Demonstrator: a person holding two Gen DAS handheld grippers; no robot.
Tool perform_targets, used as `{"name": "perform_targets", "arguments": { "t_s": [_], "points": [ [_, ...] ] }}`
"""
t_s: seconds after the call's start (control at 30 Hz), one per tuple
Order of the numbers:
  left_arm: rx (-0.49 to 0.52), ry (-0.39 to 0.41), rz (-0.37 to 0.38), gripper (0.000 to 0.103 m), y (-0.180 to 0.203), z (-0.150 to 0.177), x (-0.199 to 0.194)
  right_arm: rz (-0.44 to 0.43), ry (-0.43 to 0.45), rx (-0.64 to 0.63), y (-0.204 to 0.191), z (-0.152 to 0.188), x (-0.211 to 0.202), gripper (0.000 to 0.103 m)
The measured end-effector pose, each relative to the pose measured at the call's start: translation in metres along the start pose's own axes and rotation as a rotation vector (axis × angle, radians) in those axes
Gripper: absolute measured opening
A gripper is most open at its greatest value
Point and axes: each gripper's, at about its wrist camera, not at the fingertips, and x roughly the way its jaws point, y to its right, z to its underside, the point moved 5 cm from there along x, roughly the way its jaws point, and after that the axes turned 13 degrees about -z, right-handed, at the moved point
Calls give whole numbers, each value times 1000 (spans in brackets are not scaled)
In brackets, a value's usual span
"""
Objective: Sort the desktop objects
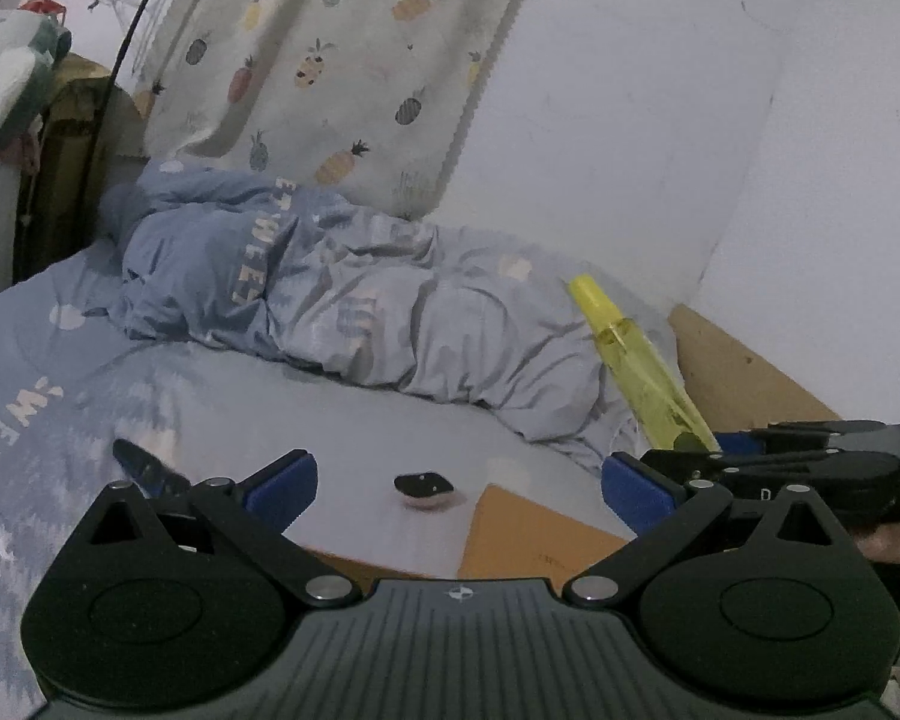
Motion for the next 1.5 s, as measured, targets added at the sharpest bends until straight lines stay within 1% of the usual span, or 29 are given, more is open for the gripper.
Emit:
{"name": "perform_targets", "arguments": {
  "t_s": [0.2,0.43,0.53,0.73,0.83,0.97,1.07,1.3,1.5],
  "points": [
    [-6,-7,-5,103,-3,18,-9,3,-8,32,0,25,-3,45],
    [-22,-48,-3,103,-7,43,-5,7,-30,62,-2,52,1,45],
    [-17,-45,-2,103,-8,52,-4,1,-36,72,-4,63,6,45],
    [5,-62,-21,103,-12,73,0,-3,-65,110,-5,94,23,45],
    [32,-49,-36,103,-12,82,0,-7,-85,126,-6,109,32,45],
    [20,-52,-44,103,-15,91,2,-7,-113,145,-8,126,44,45],
    [31,-59,-49,103,-17,101,5,-4,-123,157,-8,134,51,45],
    [4,-116,-61,103,-28,125,15,6,-152,177,-8,153,66,45],
    [17,-132,-67,103,-32,135,18,5,-176,208,-7,172,81,45]
  ]
}}
